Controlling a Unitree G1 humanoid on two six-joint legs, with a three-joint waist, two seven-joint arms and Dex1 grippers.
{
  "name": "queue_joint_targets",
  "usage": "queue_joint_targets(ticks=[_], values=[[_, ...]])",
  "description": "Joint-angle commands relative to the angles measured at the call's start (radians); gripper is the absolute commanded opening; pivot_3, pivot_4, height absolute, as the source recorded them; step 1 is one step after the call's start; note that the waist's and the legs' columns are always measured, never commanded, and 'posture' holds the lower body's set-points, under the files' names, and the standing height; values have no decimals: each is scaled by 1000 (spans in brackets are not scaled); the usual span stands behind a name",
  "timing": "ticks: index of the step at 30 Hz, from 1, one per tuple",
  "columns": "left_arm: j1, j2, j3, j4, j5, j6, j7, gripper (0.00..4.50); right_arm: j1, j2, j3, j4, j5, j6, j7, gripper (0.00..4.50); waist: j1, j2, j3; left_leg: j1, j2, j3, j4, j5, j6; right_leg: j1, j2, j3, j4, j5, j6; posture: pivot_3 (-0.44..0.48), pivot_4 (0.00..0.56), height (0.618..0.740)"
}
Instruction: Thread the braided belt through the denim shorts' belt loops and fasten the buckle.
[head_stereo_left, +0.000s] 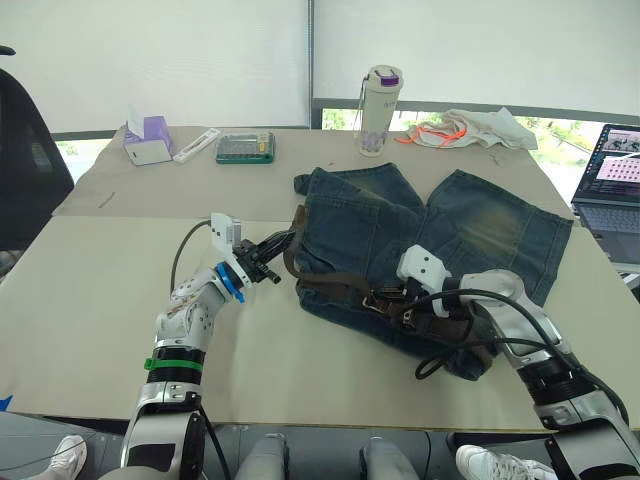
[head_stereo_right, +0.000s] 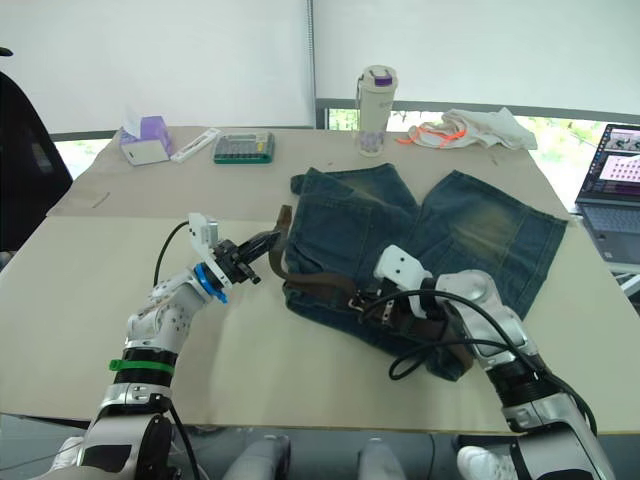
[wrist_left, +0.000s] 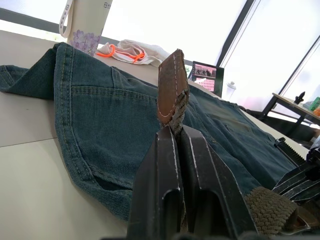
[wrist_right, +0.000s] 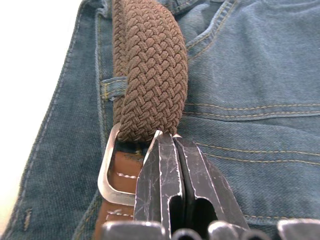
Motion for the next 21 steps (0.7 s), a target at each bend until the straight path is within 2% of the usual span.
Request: queue_joint_targets(ticks=[1, 14, 21], values=[[1, 12, 7, -1, 10, -29, -6, 0, 7, 26, -8, 13, 44, -19, 48, 50, -2, 0, 0, 0, 0, 0, 0, 0, 0, 0, 0, 0, 0, 0, 0, 0, 150, 740], [-12, 29, 17, 59, 37, -68, -3, 0, 36, 61, -32, 85, 74, -89, 135, 50, -2, 0, 0, 2, 0, 0, 0, 0, 0, 0, 0, 0, 5, 0, 1, 0, 150, 740], [-24, 22, 9, 77, 41, -81, -11, 0, 33, 65, -45, 115, 43, -132, 94, 50, -2, 0, 0, 2, 0, 0, 0, 0, 0, 0, 0, 0, 5, 0, 1, 0, 150, 740]])
